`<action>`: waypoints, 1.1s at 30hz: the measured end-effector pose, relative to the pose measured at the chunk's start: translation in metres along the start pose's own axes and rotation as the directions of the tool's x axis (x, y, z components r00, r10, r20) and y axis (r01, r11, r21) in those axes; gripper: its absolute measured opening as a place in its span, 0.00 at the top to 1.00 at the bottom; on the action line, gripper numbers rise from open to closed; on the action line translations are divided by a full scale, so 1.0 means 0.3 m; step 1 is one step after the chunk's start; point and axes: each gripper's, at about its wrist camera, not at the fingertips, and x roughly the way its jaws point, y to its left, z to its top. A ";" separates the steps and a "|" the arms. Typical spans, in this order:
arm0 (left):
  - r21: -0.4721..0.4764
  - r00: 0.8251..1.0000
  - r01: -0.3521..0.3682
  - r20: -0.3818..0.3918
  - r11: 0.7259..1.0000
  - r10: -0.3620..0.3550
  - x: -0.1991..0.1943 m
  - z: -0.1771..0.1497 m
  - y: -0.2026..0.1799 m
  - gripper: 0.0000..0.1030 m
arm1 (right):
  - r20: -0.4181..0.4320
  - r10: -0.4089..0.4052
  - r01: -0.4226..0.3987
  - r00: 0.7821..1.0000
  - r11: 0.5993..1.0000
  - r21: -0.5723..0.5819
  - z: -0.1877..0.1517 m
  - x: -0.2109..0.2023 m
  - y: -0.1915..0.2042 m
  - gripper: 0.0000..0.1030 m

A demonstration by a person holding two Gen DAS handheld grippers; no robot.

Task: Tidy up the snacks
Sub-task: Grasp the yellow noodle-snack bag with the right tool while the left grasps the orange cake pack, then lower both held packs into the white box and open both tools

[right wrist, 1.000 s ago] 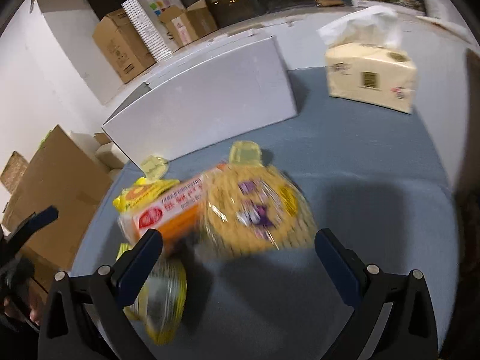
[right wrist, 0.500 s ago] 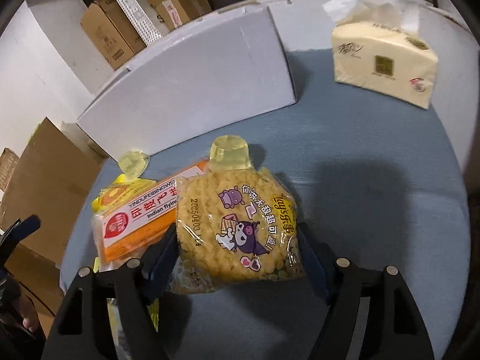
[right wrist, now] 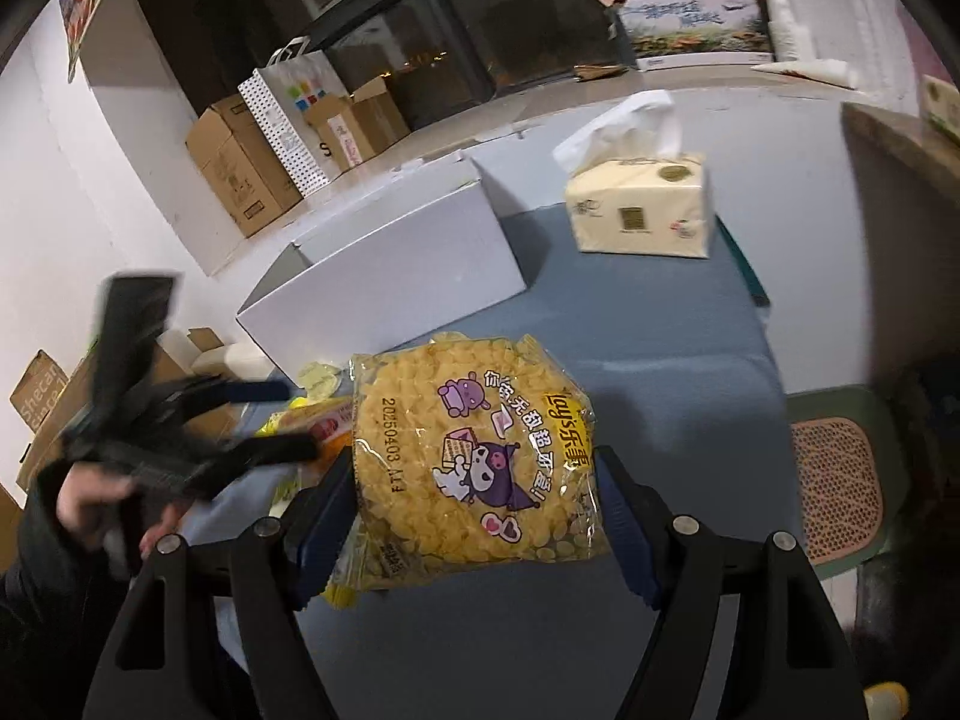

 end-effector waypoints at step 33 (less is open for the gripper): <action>-0.219 0.885 0.036 0.460 0.975 0.071 -0.423 -0.120 0.208 0.43 | 0.024 0.072 -0.068 0.997 0.989 -0.132 0.191 0.171 0.198 0.23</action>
